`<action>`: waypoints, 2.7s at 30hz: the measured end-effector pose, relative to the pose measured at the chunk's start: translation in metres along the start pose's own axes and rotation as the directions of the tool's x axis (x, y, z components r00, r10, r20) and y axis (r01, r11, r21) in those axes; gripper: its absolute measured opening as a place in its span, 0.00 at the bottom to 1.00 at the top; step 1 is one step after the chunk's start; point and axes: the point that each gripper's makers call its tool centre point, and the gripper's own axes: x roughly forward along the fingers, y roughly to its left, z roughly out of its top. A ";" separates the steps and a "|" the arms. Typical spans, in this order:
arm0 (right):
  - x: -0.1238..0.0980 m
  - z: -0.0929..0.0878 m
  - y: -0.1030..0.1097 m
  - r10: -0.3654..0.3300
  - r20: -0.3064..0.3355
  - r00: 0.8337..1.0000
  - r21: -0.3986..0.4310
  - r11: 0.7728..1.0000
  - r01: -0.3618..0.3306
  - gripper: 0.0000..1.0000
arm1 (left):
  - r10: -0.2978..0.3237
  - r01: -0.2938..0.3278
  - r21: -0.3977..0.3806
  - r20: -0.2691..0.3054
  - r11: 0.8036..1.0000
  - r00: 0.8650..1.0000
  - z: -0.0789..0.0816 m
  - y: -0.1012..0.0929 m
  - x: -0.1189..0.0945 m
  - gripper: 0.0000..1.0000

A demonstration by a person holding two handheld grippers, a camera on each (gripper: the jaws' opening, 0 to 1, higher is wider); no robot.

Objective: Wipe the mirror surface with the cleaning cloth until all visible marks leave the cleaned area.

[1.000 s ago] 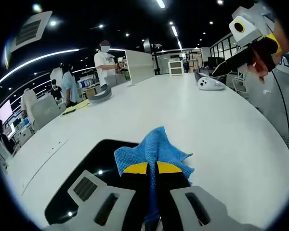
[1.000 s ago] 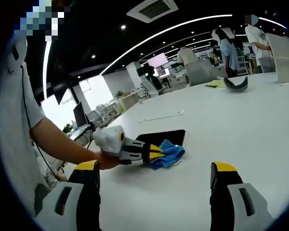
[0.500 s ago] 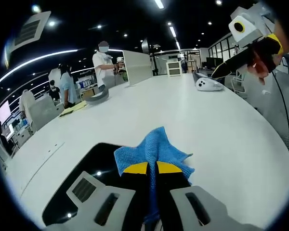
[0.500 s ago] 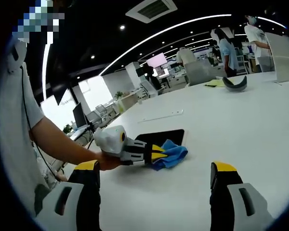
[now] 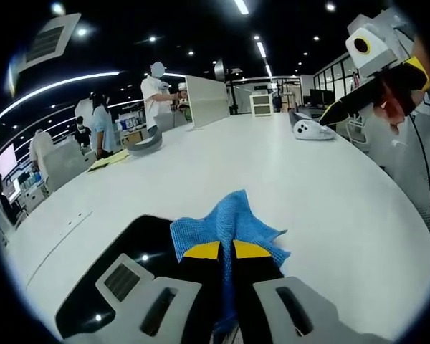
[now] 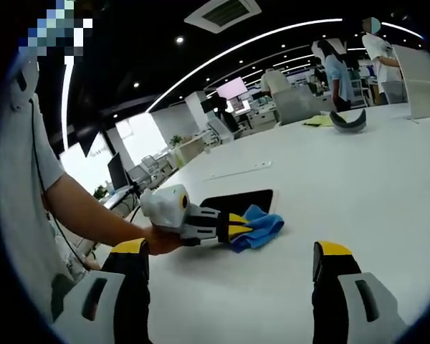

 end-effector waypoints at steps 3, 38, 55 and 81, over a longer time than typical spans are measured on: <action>-0.001 -0.001 -0.001 -0.002 0.000 1.000 0.005 1.000 0.002 0.95 | -0.005 0.005 0.001 0.002 1.000 1.000 0.001 -0.001 0.001 0.02; -0.004 0.009 -0.003 -0.004 0.024 1.000 -0.013 1.000 0.004 0.93 | -0.015 0.015 -0.021 0.012 1.000 1.000 0.003 0.003 0.005 0.02; -0.006 0.009 -0.002 -0.002 0.021 1.000 -0.015 1.000 0.003 0.94 | -0.025 0.025 -0.010 0.014 1.000 1.000 0.004 0.011 0.007 0.02; -0.007 0.007 -0.006 -0.010 0.017 1.000 -0.007 1.000 0.011 0.93 | -0.009 0.009 0.007 0.016 1.000 1.000 0.008 0.030 0.009 0.02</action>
